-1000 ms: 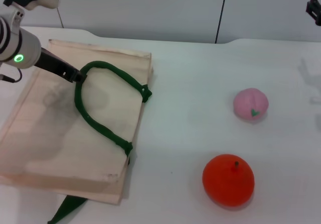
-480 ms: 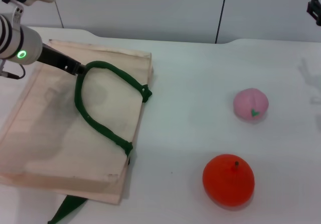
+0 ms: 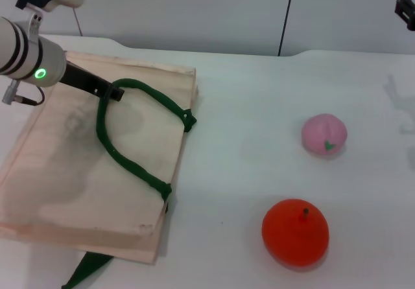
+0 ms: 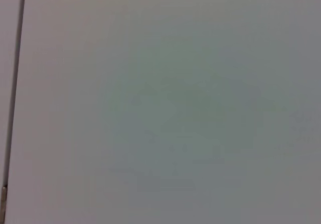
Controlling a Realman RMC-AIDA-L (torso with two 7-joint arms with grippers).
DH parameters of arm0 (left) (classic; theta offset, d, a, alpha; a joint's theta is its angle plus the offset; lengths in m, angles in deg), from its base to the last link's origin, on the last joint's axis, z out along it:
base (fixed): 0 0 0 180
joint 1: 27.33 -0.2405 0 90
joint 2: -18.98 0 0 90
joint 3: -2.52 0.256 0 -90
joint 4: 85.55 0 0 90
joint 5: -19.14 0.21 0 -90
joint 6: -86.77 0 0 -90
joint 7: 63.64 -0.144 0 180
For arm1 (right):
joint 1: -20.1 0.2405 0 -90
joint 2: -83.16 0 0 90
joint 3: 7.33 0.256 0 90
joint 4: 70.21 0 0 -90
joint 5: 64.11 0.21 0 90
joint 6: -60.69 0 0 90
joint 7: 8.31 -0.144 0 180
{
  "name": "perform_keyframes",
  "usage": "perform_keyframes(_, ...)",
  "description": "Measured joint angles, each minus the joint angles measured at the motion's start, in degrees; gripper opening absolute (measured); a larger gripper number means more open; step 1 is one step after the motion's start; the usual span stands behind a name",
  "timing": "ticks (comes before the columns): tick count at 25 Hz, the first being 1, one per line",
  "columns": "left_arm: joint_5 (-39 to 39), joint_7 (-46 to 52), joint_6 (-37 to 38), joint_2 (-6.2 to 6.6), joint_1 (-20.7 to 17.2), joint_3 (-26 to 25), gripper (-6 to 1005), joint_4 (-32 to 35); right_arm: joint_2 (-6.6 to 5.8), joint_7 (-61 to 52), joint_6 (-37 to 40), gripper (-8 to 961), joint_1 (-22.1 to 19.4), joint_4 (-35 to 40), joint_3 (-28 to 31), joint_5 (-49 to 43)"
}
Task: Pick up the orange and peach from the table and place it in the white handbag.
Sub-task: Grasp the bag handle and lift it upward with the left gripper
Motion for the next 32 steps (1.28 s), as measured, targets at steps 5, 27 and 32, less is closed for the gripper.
perform_keyframes(5, 0.1, 0.0, 0.1, -0.01, 0.1, 0.0, 478, -0.8, 0.00, 0.0, 0.0, 863, 0.0, 0.2, 0.1, 0.0)
perform_keyframes(27, 2.1, 0.9, 1.6, 0.26, 0.4, -0.3, 476, -3.8, 0.00, 0.5, 0.0, 863, -0.4, 0.7, 0.4, 0.0)
perform_keyframes(32, 2.1, 0.9, 2.3, 0.37, 0.7, -0.4, 430, -4.9, 0.00, 0.5, 0.0, 864, -0.4, 0.7, 0.4, 0.0)
